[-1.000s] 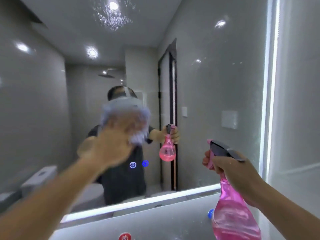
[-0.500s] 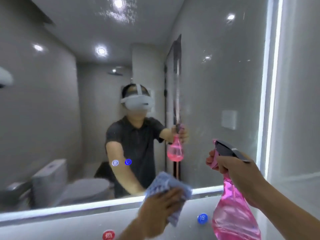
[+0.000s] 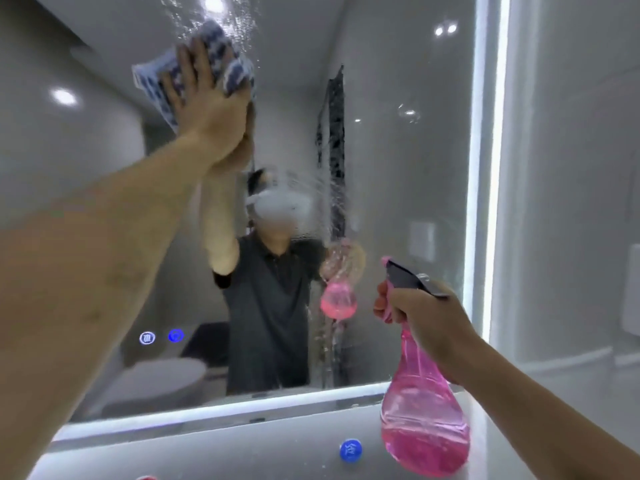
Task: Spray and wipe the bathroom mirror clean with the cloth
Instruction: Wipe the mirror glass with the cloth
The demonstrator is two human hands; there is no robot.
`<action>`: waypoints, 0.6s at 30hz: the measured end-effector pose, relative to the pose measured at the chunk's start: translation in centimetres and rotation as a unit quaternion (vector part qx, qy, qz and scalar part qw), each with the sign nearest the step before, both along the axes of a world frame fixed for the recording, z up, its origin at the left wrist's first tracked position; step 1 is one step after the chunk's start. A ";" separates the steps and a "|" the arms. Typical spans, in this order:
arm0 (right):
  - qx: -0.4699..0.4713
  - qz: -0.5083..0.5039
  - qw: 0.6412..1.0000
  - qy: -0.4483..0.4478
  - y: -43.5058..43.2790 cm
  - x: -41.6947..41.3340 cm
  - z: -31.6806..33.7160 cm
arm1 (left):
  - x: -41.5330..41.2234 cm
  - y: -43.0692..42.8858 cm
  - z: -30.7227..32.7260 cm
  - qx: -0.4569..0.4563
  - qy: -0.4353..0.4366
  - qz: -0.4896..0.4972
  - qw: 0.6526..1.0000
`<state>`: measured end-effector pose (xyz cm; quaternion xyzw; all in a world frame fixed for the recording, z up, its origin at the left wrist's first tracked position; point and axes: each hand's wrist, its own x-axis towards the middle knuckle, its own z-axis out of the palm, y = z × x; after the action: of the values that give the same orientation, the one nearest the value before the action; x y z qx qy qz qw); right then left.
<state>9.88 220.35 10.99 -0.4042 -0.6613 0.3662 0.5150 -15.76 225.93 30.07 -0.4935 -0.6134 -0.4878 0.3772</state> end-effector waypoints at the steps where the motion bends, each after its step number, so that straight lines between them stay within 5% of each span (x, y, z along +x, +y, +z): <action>1: 0.001 0.002 1.000 0.000 0.2 0.2 0.0 | 1.1 0.9 -0.1 -0.007 0.023 0.014 1.000; 5: 0.012 -0.015 1.000 0.012 1.3 1.2 -1.0 | 6.1 3.9 -9.5 0.006 0.262 -0.016 0.965; 8: 0.001 -0.021 0.999 0.024 1.4 1.3 -2.6 | 8.4 4.5 -25.6 -0.129 0.413 -0.072 0.899; 11: -0.022 -0.018 0.999 0.026 1.1 1.2 -3.8 | 6.4 2.2 -39.2 -0.310 0.513 -0.078 0.797; 15: -0.008 0.006 1.000 0.010 0.3 1.0 -3.5 | 1.9 0.3 -37.0 -0.339 0.514 -0.074 0.784; 18: -0.002 0.040 0.999 -0.005 -0.8 -0.1 -2.5 | -2.1 0.2 -27.3 -0.207 0.497 -0.022 0.842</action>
<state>9.75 219.58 8.46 -0.3801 -0.6791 0.3856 0.4957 -17.85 226.11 2.81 -0.7499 -0.4193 -0.0472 0.5096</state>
